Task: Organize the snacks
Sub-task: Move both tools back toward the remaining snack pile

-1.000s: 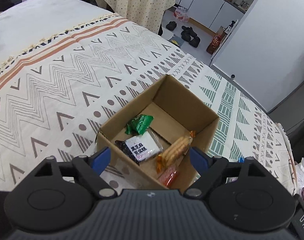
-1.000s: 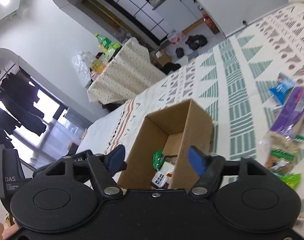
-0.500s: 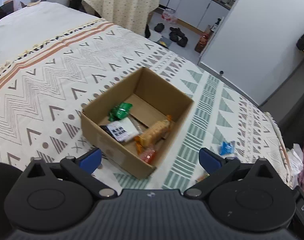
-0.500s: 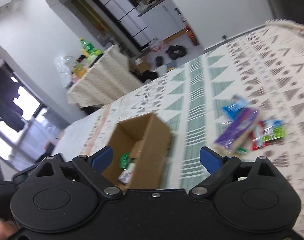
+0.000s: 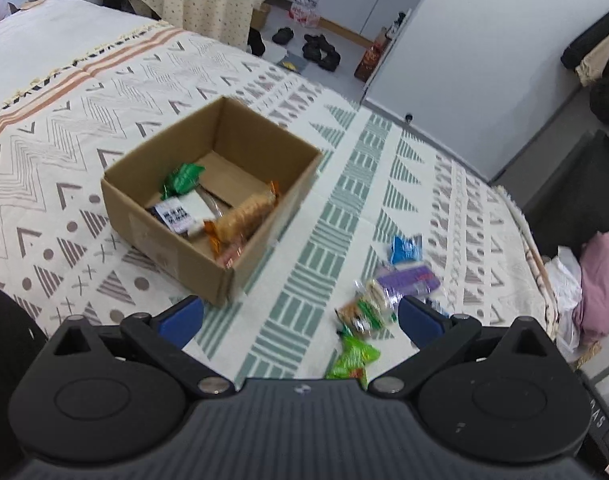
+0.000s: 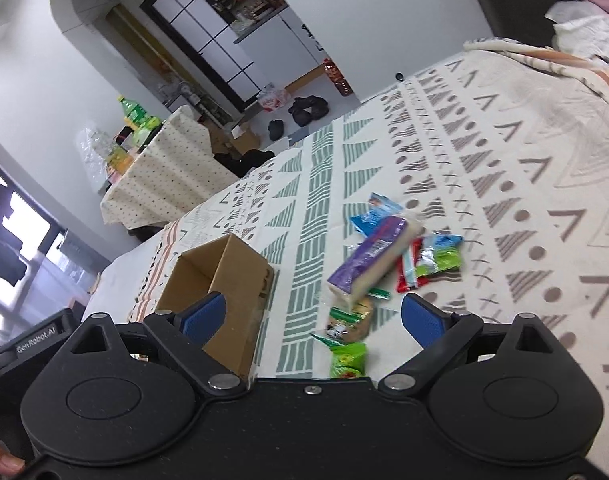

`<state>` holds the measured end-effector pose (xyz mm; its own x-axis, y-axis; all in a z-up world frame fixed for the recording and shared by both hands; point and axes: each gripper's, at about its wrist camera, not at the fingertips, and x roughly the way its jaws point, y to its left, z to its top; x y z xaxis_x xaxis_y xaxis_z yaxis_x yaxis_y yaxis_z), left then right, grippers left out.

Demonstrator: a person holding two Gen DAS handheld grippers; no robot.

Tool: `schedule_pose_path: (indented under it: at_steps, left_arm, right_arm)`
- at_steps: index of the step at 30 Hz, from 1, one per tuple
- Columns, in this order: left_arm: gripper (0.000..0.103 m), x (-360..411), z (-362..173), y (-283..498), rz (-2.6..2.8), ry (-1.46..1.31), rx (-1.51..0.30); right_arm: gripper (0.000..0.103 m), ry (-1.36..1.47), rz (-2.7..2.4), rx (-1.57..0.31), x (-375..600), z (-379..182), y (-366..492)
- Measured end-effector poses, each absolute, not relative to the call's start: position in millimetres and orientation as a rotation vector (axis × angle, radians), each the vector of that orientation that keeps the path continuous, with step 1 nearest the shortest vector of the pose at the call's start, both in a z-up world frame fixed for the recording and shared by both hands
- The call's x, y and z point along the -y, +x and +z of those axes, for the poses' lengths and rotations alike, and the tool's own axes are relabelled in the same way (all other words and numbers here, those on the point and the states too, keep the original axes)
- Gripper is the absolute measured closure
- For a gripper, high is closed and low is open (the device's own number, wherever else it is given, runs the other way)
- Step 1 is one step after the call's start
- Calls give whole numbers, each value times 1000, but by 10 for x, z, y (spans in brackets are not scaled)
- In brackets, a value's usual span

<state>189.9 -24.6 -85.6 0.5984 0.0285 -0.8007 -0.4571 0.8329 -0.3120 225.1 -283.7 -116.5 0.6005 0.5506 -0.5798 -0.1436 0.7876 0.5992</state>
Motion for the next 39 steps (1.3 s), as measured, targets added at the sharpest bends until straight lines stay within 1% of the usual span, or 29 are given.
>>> schedule_pose_path:
  at_steps: [6, 10, 21, 25, 29, 31, 34, 39]
  left_arm:
    - [0, 480, -923, 1896, 271, -493, -917]
    - [0, 634, -1004, 1926, 252, -472, -929]
    - [4, 908, -1380, 2068, 194, -449, -983]
    - [12, 930, -1514, 2151, 174, -462, -1002]
    - [19, 938, -1645, 2227, 160, -471, -1015]
    - [27, 938, -1711, 2274, 150, -479, -1031]
    - [36, 944, -1823, 2343, 140, -494, -1055]
    - [44, 968, -1974, 2431, 114, -510, -1079]
  right_arm:
    - [8, 597, 364, -835, 3069, -1233, 2217]
    - [9, 646, 334, -879, 3148, -1344, 2210]
    - [28, 763, 280, -989, 3219, -1626, 2233]
    - [32, 822, 245, -1041, 3209, -1758, 2226]
    - [38, 884, 202, -1078, 3219, -1875, 2207]
    - [40, 902, 189, -1089, 3217, -1917, 2207]
    - [42, 937, 179, -1110, 3219, -1973, 2216]
    - [49, 969, 167, -1148, 3163, -2076, 2229]
